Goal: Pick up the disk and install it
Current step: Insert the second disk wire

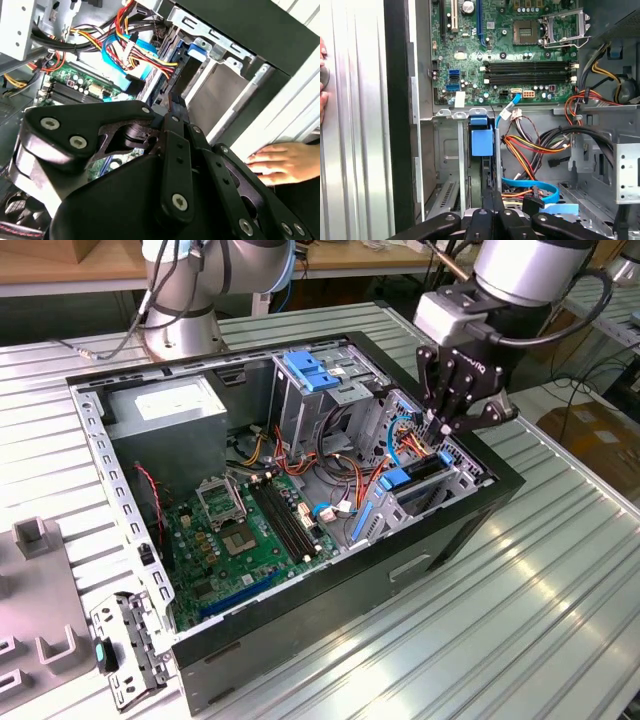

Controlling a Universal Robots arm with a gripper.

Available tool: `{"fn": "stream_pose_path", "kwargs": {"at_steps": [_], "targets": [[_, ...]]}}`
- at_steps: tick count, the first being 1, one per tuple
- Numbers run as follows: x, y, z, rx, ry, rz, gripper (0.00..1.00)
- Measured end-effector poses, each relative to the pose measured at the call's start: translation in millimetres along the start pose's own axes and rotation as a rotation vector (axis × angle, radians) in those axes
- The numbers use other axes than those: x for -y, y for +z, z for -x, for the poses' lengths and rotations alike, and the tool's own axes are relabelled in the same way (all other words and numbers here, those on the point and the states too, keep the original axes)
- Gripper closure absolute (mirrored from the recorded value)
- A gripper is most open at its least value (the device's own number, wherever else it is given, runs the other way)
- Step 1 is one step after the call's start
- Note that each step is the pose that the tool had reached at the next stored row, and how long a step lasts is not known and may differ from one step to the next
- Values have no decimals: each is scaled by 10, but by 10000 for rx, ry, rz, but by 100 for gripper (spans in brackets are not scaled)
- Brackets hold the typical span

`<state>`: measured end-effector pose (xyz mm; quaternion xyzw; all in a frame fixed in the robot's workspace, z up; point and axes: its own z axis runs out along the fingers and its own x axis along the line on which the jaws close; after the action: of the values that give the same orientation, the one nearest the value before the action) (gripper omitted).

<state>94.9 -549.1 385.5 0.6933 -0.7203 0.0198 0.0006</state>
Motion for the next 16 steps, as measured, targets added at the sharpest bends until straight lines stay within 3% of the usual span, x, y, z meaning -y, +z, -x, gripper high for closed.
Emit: {"fn": "stream_pose_path", "kwargs": {"at_steps": [2, 5, 8, 9, 10, 11, 12, 13, 15, 16], "targets": [[1, -50, 25, 0, -2, 63, 89], [-4, -64, 167, -9, -6, 216, 89], [-6, -128, 280, -61, -9, 259, 89], [-2, -129, 322, -129, -13, 314, 89], [8, -130, 368, -217, -17, 438, 89], [16, -130, 399, -363, -23, 554, 89], [26, -123, 433, -766, -24, 591, 89], [38, -105, 469, -879, -25, 602, 89], [47, -82, 528, -885, -26, 622, 89], [50, -74, 555, -957, -25, 622, 89]]}}
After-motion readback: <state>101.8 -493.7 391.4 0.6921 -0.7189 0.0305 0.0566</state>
